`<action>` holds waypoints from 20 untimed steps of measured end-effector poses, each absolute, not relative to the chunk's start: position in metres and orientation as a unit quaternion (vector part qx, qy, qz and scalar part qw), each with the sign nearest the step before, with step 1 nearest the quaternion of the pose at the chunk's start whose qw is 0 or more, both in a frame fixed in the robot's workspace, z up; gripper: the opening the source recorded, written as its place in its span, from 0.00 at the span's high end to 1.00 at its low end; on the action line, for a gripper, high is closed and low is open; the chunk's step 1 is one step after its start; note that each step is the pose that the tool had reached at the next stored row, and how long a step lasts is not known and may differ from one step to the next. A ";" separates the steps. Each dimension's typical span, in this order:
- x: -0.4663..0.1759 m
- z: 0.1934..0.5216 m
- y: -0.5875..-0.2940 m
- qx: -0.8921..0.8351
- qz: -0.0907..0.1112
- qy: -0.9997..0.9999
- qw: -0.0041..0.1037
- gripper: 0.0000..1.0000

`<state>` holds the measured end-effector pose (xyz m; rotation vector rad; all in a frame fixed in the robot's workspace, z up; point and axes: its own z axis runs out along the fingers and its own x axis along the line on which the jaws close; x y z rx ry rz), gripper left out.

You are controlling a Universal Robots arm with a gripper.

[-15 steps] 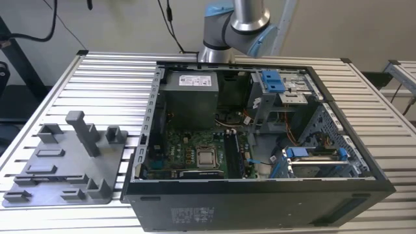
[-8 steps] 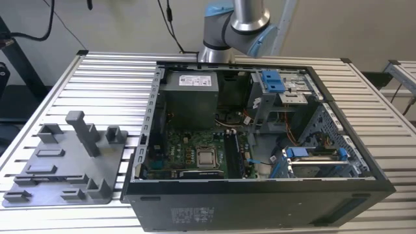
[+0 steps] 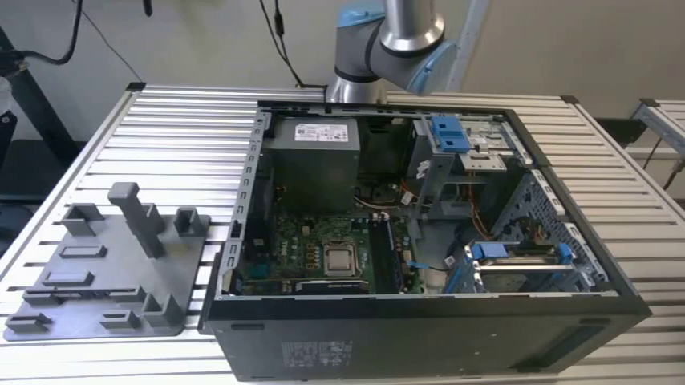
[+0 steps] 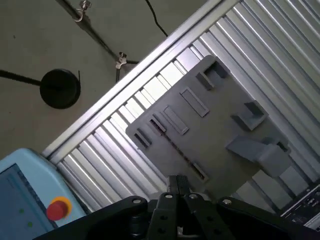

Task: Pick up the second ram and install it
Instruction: 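Pick up the second ram and move it above second insertion slot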

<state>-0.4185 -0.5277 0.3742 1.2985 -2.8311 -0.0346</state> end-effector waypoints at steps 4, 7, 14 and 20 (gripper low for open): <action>-0.419 0.372 -0.528 0.450 -0.011 -0.893 0.014 0.89; -0.419 0.370 -0.528 0.474 -0.010 -0.880 0.014 0.89; -0.419 0.365 -0.528 0.529 -0.009 -0.848 0.015 0.89; -0.419 0.360 -0.528 0.575 -0.008 -0.818 0.015 0.89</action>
